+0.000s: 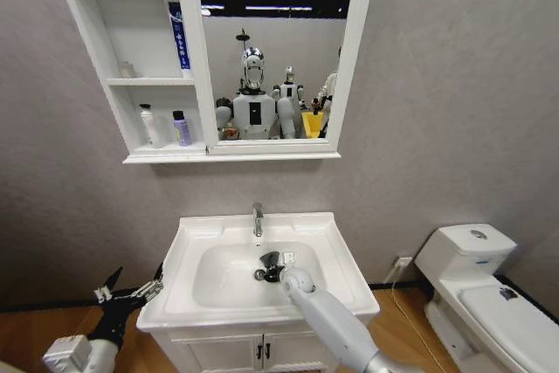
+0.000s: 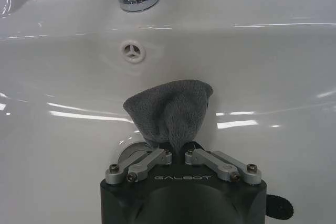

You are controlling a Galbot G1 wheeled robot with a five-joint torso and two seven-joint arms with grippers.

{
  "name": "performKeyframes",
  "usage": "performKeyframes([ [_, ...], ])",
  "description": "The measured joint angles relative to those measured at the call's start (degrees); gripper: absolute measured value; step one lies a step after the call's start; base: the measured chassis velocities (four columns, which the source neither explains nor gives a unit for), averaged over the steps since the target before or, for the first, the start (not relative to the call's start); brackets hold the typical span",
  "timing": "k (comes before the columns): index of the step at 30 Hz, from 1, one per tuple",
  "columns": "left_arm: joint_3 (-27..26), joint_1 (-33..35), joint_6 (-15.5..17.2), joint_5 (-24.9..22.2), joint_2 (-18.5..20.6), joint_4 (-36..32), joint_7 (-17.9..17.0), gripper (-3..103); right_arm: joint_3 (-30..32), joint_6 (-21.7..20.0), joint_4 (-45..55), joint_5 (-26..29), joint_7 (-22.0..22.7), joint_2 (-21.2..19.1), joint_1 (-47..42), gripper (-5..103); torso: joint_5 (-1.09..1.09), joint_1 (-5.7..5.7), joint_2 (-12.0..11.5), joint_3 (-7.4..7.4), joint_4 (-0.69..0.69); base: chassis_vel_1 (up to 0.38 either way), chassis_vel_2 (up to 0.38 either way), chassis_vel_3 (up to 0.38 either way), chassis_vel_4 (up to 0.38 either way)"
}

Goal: Move facial cleanser and shampoo from washbasin to cabinet, then wipe washbasin with towel.

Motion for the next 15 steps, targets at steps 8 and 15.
performKeyframes([
  [8,0.0,0.0,0.0,0.0,0.0,0.0,0.0,100,-1.2,0.5,-1.7,0.0,-1.7,2.0,0.8,6,0.00,0.00,0.0,0.00,0.00,0.000,0.000,0.000,0.000],
  [15,0.0,0.0,0.0,0.0,0.0,0.0,0.0,100,-2.3,2.1,-4.3,-0.3,-5.3,4.6,2.0,6,0.00,0.00,0.0,0.00,0.00,0.000,0.000,0.000,0.000],
])
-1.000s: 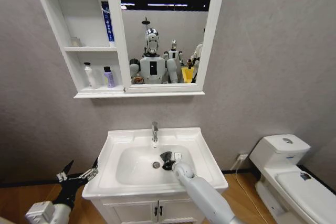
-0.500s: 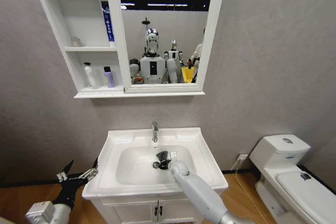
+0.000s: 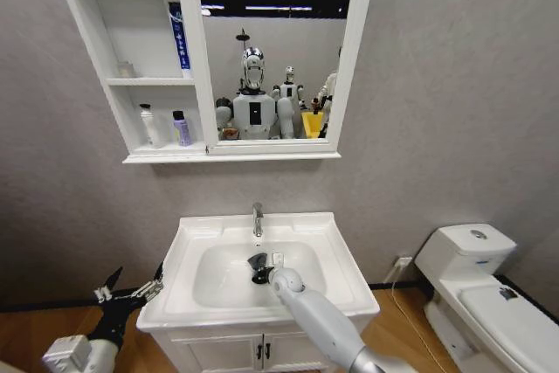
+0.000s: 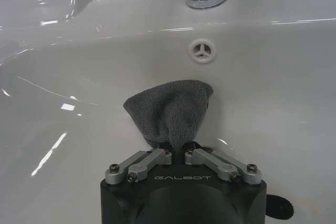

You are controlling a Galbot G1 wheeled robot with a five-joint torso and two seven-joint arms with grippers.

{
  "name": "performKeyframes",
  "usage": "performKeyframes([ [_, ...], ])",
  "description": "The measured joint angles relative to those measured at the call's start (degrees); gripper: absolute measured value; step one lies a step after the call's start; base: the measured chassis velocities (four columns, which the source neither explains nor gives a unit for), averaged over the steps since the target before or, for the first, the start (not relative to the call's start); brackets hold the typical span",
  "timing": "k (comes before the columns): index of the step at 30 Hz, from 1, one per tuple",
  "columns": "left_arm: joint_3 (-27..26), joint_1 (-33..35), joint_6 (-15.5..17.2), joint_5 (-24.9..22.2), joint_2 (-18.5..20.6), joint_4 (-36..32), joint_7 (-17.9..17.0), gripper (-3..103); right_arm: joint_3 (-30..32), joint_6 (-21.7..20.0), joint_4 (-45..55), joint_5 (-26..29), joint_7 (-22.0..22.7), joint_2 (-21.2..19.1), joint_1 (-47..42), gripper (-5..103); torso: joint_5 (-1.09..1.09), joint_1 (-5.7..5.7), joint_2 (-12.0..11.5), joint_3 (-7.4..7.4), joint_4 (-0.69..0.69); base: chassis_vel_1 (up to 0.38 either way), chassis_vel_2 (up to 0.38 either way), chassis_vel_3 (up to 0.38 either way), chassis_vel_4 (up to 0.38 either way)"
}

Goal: Move facial cleanser and shampoo from washbasin to cabinet, then wipe washbasin with towel.

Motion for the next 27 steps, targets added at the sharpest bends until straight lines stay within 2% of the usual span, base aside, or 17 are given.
performKeyframes([
  [9,0.0,0.0,0.0,0.0,0.0,0.0,0.0,100,0.1,0.4,-2.8,-1.0,-0.3,1.9,0.2,6,0.01,0.00,0.0,0.00,0.00,0.000,0.000,0.000,0.000],
  [27,0.0,0.0,0.0,0.0,0.0,0.0,0.0,100,3.1,-2.3,4.4,2.1,3.8,-6.2,-2.9,6,0.02,0.00,0.0,0.00,-0.01,0.000,0.000,0.000,0.000],
])
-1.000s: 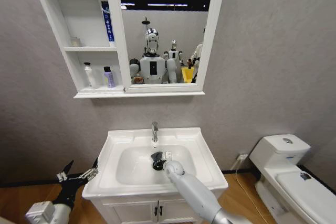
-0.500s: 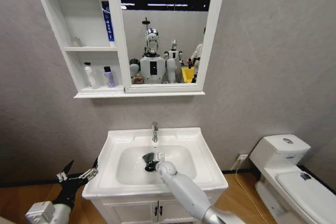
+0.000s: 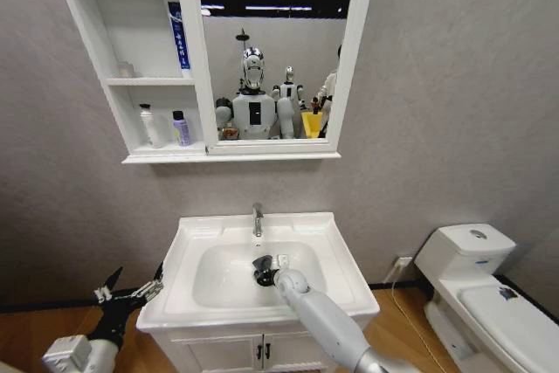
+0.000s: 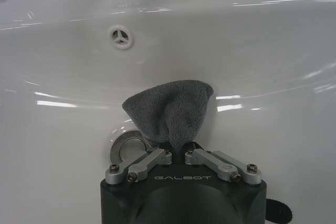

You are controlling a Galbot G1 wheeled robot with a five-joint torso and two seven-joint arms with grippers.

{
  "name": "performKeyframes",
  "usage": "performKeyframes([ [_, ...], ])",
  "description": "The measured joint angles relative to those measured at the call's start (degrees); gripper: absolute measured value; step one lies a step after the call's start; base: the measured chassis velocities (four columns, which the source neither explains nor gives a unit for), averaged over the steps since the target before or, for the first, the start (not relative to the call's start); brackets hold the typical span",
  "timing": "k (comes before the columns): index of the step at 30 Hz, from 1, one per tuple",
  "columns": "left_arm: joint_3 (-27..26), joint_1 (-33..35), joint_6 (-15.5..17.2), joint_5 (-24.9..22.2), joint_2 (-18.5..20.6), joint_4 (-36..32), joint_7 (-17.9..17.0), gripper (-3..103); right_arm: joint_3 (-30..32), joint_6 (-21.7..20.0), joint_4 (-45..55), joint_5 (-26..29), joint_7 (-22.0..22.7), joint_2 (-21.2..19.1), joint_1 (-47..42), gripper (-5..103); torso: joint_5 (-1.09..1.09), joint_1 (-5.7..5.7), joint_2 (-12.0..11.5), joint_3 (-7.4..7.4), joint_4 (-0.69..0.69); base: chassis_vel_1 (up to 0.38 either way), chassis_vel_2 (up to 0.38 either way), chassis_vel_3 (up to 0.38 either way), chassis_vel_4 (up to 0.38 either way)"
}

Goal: Move facial cleanser and shampoo from washbasin to cabinet, then wipe washbasin with towel.

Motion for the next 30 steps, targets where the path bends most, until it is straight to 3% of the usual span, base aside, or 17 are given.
performKeyframes([
  [8,0.0,0.0,0.0,0.0,0.0,0.0,0.0,100,1.5,-1.3,6.2,2.5,3.4,-4.3,-1.7,6,-0.01,0.00,0.0,0.00,0.00,0.000,0.000,0.000,0.000],
  [16,0.0,0.0,0.0,0.0,0.0,0.0,0.0,100,1.2,-3.1,7.7,5.0,6.5,-4.8,-1.8,6,-0.01,0.00,0.0,0.00,0.00,0.000,0.000,0.000,0.000],
  [30,0.0,0.0,0.0,0.0,0.0,0.0,0.0,100,-0.5,-1.8,-0.5,0.4,-1.0,0.2,0.5,6,-0.02,0.00,0.0,0.00,0.01,0.000,0.000,0.000,0.000],
])
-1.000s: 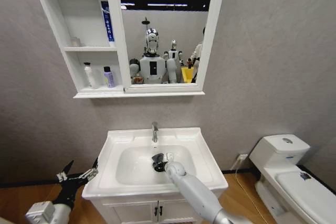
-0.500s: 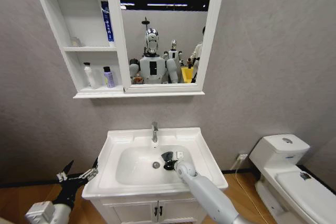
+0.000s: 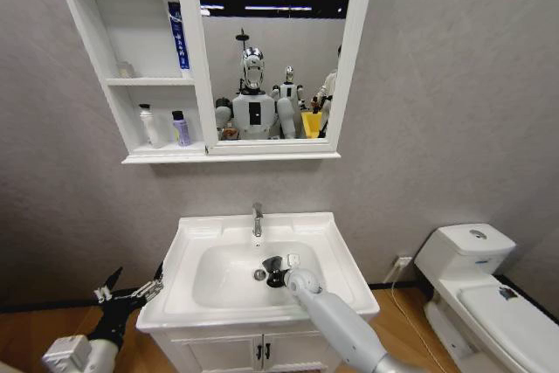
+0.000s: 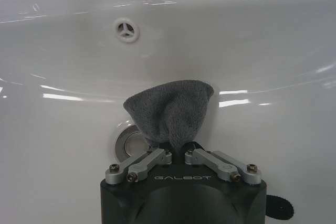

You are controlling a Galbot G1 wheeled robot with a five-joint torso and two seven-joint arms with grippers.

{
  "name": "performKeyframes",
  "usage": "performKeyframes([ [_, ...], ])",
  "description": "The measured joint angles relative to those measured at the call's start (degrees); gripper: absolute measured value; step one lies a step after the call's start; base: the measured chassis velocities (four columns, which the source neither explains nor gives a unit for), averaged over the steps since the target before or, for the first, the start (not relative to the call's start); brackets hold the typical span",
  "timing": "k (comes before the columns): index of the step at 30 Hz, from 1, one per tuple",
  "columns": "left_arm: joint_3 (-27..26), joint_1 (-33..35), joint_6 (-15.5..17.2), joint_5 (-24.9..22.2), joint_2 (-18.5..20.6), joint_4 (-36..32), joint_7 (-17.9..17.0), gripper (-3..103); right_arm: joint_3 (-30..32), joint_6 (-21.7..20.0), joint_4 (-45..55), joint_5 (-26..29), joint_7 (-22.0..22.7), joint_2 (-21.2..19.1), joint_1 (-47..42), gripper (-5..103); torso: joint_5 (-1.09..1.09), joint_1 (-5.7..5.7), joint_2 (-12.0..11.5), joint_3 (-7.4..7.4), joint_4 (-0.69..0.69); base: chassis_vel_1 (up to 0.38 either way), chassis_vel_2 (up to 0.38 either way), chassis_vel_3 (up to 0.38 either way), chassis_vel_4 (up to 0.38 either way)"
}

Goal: Move facial cleanser and shampoo from washbasin to cabinet, then wipe washbasin with towel.

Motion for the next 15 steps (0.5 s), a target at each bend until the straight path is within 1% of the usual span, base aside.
performKeyframes([
  [8,0.0,0.0,0.0,0.0,0.0,0.0,0.0,100,-1.6,0.6,-4.8,-2.0,-2.4,3.8,2.0,6,-0.01,0.00,0.0,0.00,-0.01,0.000,0.000,0.000,0.000],
  [9,0.0,0.0,0.0,0.0,0.0,0.0,0.0,100,-1.6,0.6,-4.8,-2.0,-2.4,3.8,2.0,6,-0.01,0.00,0.0,0.00,-0.01,0.000,0.000,0.000,0.000],
  [15,0.0,0.0,0.0,0.0,0.0,0.0,0.0,100,-2.9,2.1,-7.3,-2.7,-4.8,7.0,2.9,6,-0.01,0.00,0.0,0.00,-0.01,0.000,0.000,0.000,0.000],
])
